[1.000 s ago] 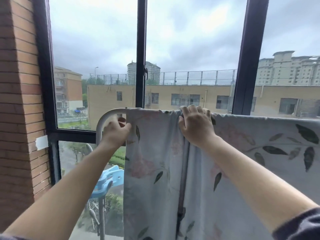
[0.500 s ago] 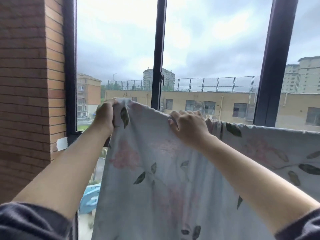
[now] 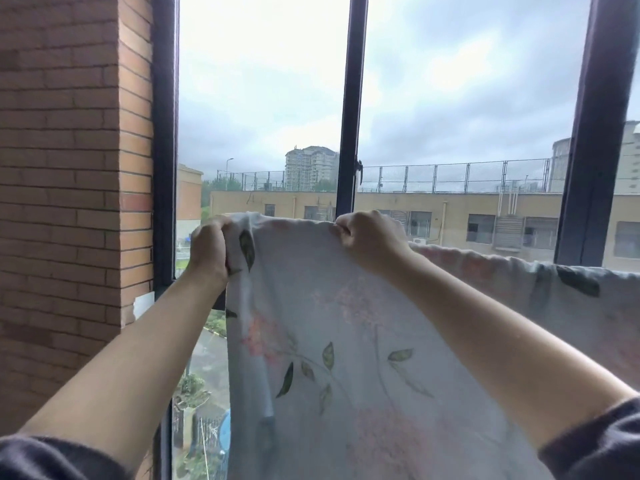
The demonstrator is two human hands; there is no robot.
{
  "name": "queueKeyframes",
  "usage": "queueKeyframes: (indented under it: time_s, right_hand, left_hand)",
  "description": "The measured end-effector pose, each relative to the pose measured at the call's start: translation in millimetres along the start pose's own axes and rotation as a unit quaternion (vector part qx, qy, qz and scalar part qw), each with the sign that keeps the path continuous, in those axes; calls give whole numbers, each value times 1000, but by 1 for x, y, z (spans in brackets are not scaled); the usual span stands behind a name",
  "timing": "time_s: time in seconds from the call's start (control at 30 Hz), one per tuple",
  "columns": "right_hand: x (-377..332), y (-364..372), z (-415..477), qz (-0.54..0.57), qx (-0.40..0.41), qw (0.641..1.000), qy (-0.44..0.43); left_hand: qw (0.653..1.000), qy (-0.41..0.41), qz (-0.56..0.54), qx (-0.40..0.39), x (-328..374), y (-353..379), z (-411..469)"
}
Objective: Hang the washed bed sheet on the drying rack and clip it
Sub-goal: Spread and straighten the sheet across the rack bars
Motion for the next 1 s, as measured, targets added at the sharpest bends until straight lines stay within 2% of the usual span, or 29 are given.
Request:
queueKeyframes:
  time_s: [0.3,0.43,0.53,0.67,0.73,1.0]
  right_hand:
    - [-56,26,60,-2,24,1000,-14]
    - [-71,49,63,3,-24,1000,-11]
    - [-67,60,60,-19,-40,999,2]
    - [-47,51,49,-23,-13,999,38]
    - [-40,42,43,-10,8,999,52]
    - [-23,2,37,-7,69,994,84]
  left_hand:
    - [997,16,-22,74,22,-76,32]
    - [994,-22,23,108,10,-97,41]
    - [994,-53,66,66,-1,-90,38]
    - [993,-31,78,-82,17,-25,2]
    - [988,-25,91,-124,27,3,-16]
    - [995,-22,34,-90,60,-10,-7]
Point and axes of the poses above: each hand's wrist, its own z-axis towards the middle knuckle, its own y-axis out of the palm, x = y × z, the point moved 10 cm from there along z, towards the middle knuckle, and after that the axes turned 15 degrees about -y, right-handed, at the moved point
